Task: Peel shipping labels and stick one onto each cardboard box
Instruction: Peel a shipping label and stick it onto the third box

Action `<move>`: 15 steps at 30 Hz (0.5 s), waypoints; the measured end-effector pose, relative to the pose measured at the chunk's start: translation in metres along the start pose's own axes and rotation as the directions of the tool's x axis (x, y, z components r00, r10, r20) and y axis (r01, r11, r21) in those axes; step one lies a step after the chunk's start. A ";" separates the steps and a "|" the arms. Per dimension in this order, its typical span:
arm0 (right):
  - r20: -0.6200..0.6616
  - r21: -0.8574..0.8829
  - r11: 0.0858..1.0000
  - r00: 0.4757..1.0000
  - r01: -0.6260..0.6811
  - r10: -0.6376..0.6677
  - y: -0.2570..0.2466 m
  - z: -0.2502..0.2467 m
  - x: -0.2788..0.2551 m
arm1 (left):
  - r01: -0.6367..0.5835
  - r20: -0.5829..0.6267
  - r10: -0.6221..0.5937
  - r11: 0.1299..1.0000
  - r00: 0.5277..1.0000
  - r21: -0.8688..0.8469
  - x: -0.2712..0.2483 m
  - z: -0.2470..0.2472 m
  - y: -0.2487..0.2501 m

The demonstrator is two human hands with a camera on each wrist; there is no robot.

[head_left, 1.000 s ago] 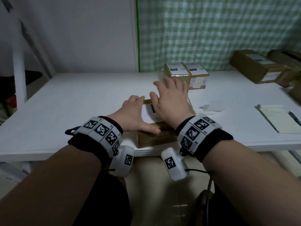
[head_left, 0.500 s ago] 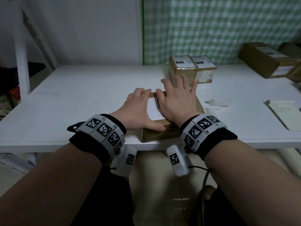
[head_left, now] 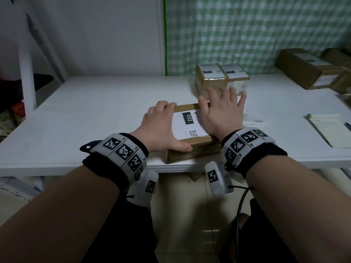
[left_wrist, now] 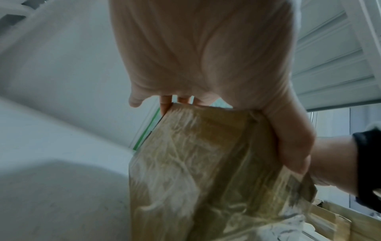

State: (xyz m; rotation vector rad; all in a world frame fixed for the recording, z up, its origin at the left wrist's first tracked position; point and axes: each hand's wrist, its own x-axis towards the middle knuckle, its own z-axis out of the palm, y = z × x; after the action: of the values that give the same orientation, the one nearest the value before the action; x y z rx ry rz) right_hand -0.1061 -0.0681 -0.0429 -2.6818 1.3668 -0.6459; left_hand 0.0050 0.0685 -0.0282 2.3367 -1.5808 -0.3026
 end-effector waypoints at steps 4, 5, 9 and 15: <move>-0.007 -0.013 0.999 0.999 -0.043 0.043 0.015 -0.004 0.003 | -0.006 -0.010 0.006 1.000 1.000 -0.001 -0.001 0.000 0.001; -0.015 -0.019 0.999 0.999 -0.048 0.047 0.019 -0.005 0.003 | -0.007 -0.012 0.007 1.000 1.000 -0.002 -0.002 0.000 0.001; -0.103 -0.072 0.996 0.994 -0.043 0.035 0.034 -0.008 0.007 | -0.011 -0.025 0.011 1.000 1.000 -0.002 -0.003 0.002 0.001; -0.216 -0.061 0.998 0.976 0.001 -0.014 0.023 -0.021 0.003 | -0.029 -0.065 0.031 0.999 0.997 0.027 -0.005 0.004 -0.001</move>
State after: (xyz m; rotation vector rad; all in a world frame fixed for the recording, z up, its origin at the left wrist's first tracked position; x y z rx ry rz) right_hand -0.1305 -0.0821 -0.0285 -2.7319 1.4458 -0.9369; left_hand 0.0023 0.0730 -0.0326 2.3158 -1.5962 -0.1970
